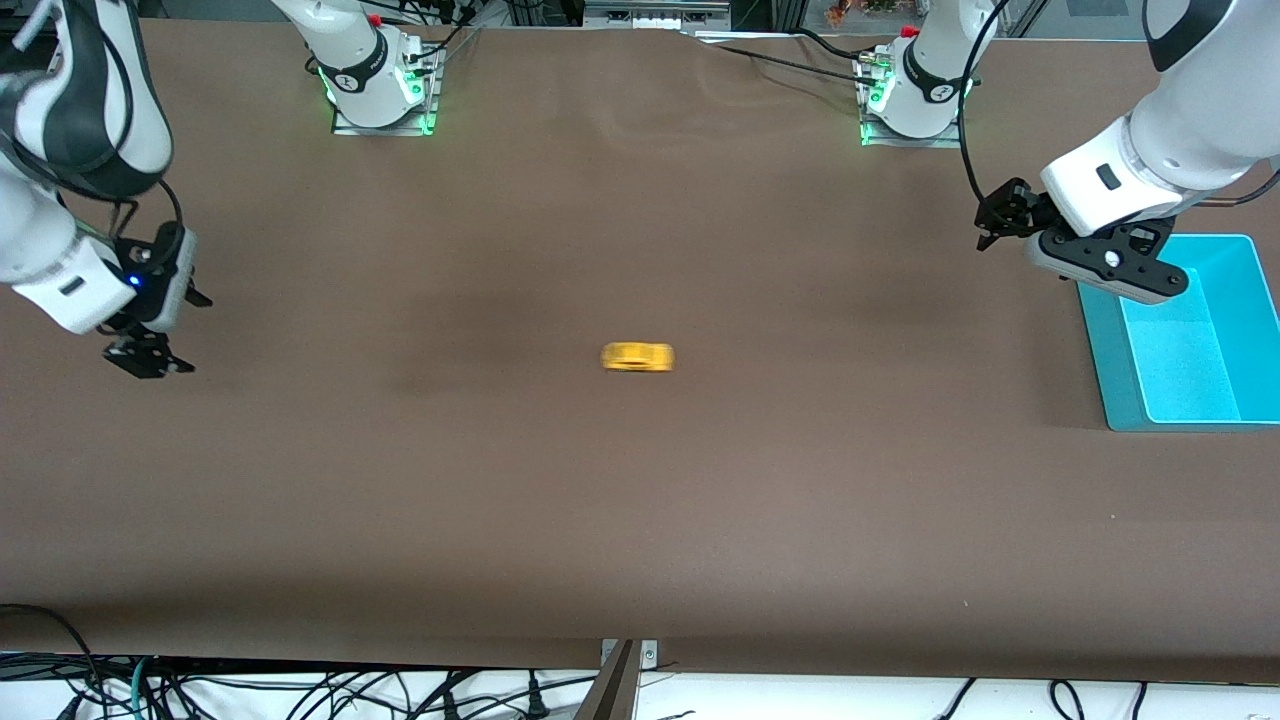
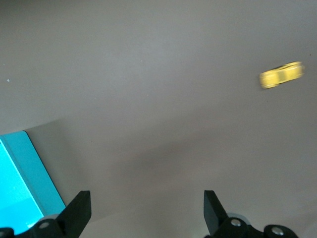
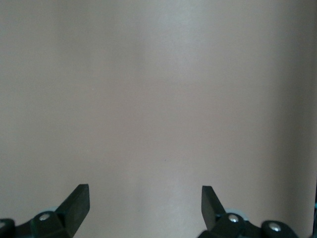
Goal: Wind and store yellow beetle car
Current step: 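Open the right gripper and lift it, letting the car roll, then lower the left gripper toward the car while the right gripper withdraws, then close the left gripper around the yellow car, then lift the car with the left gripper and lower it into the teal tray, then open the left gripper and raise it off the car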
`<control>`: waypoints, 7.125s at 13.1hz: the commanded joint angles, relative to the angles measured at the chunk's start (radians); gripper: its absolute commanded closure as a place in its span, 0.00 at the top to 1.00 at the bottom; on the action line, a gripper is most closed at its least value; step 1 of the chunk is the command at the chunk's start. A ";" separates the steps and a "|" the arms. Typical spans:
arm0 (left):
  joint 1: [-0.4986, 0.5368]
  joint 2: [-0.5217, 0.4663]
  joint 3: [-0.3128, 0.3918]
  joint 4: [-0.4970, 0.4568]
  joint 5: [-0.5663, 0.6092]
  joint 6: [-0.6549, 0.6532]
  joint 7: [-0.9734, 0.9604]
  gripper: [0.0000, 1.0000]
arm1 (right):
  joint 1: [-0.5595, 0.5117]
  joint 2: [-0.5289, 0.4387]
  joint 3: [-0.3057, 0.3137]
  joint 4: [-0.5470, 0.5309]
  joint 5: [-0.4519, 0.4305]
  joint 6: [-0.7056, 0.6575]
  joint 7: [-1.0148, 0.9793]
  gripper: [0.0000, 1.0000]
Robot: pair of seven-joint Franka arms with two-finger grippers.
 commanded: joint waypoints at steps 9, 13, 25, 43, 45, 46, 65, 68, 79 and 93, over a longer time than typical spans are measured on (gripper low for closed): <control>-0.012 0.026 -0.002 -0.038 -0.004 -0.081 0.248 1.00 | -0.007 -0.143 0.002 0.079 0.017 -0.236 0.669 1.00; -0.008 0.037 0.000 -0.127 0.051 -0.072 0.352 1.00 | -0.004 -0.152 0.008 0.177 0.018 -0.413 1.124 1.00; 0.214 0.144 0.001 -0.371 0.222 0.318 1.156 1.00 | 0.009 -0.146 0.080 0.258 0.008 -0.534 1.566 1.00; 0.499 0.417 0.009 -0.572 0.655 1.180 1.227 0.97 | 0.005 -0.134 0.074 0.308 -0.037 -0.532 1.584 1.00; 0.525 0.428 0.009 -0.569 0.661 1.182 1.228 0.89 | 0.003 -0.133 0.072 0.308 -0.038 -0.532 1.584 1.00; 0.530 0.428 0.009 -0.569 0.672 1.182 1.228 0.76 | 0.003 -0.134 0.072 0.308 -0.038 -0.534 1.586 1.00; 0.591 0.288 -0.204 -0.221 0.441 0.361 1.390 0.14 | -0.003 -0.133 0.039 0.331 -0.023 -0.532 1.582 1.00; 0.740 0.334 -0.204 -0.225 0.485 0.454 1.548 0.19 | -0.001 -0.133 0.040 0.331 -0.023 -0.534 1.584 1.00; 0.926 0.445 -0.271 -0.224 0.537 0.656 1.667 1.00 | 0.002 -0.122 0.039 0.335 -0.023 -0.534 1.584 1.00; 0.720 0.335 -0.698 0.190 0.177 -0.153 0.592 1.00 | 0.002 -0.119 0.039 0.335 -0.023 -0.532 1.589 1.00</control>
